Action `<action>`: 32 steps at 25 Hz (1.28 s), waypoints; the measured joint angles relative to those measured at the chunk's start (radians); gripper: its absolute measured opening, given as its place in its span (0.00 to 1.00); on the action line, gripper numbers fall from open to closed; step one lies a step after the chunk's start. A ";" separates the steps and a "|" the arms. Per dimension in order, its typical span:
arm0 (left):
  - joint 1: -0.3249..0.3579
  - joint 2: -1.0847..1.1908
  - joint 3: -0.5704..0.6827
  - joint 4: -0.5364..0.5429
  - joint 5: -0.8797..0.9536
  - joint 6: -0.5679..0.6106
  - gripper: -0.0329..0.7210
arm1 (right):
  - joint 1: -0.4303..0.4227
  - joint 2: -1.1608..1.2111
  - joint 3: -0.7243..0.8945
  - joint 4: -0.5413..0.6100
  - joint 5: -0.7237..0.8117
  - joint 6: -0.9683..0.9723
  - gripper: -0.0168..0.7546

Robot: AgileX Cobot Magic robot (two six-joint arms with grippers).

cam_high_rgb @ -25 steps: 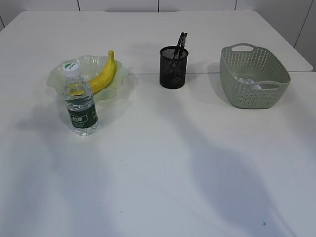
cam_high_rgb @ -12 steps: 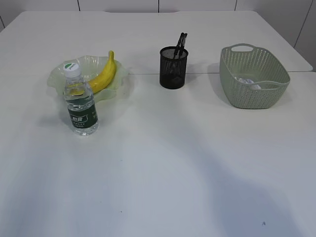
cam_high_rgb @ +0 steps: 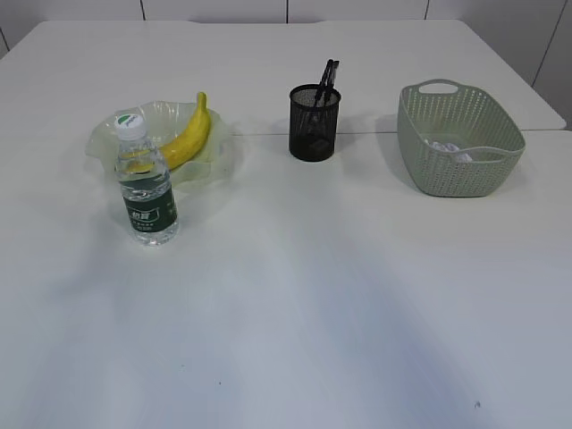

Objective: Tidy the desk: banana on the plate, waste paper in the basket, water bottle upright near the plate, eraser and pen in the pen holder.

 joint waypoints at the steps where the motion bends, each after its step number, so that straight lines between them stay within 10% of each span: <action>1: 0.000 -0.029 0.000 0.000 0.046 0.000 0.37 | 0.000 -0.029 0.000 0.010 0.001 -0.017 0.01; 11: 0.000 -0.158 -0.007 0.026 0.534 -0.045 0.37 | 0.000 -0.484 0.479 -0.016 -0.016 -0.204 0.01; 21: 0.000 -0.316 -0.009 0.053 0.479 -0.049 0.37 | 0.000 -0.950 1.214 -0.052 -0.200 -0.205 0.01; 32: -0.013 -0.456 0.003 0.026 0.244 -0.012 0.36 | 0.000 -1.326 1.616 0.014 -0.166 -0.168 0.01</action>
